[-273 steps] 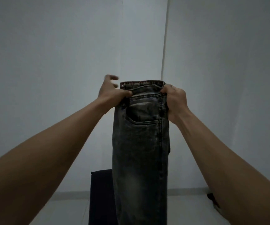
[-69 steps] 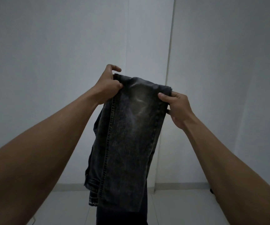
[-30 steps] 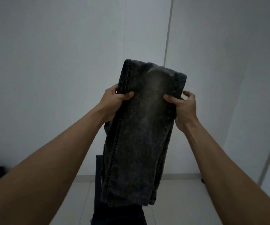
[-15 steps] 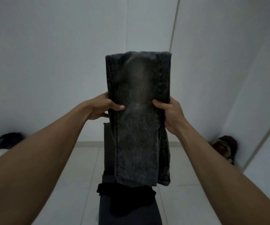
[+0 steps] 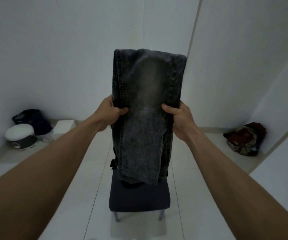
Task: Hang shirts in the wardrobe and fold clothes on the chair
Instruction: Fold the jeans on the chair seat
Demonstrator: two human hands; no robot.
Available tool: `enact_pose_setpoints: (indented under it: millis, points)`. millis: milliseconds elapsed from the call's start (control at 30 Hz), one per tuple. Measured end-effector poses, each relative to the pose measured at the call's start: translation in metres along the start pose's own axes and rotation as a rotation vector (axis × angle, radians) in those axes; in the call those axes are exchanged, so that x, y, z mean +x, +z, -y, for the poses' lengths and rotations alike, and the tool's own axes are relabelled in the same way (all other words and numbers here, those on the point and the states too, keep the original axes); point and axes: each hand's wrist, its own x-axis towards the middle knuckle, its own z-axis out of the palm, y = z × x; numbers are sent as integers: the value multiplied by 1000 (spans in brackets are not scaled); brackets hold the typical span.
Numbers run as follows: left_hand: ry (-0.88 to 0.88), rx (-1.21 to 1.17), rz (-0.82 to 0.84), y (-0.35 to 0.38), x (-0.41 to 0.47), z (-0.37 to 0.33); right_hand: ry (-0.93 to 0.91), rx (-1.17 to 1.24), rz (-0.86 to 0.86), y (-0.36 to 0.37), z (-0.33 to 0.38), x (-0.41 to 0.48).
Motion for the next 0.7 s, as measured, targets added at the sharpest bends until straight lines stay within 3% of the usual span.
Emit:
enact_pose_setpoints:
  millis: [433,700]
  points:
    - [-211,-6,87,6,-48,99,179,-85,-45,-31,-95,-48]
    - [-385,44,99,27,-22,209,323,-134,-136,-60,-207,-23]
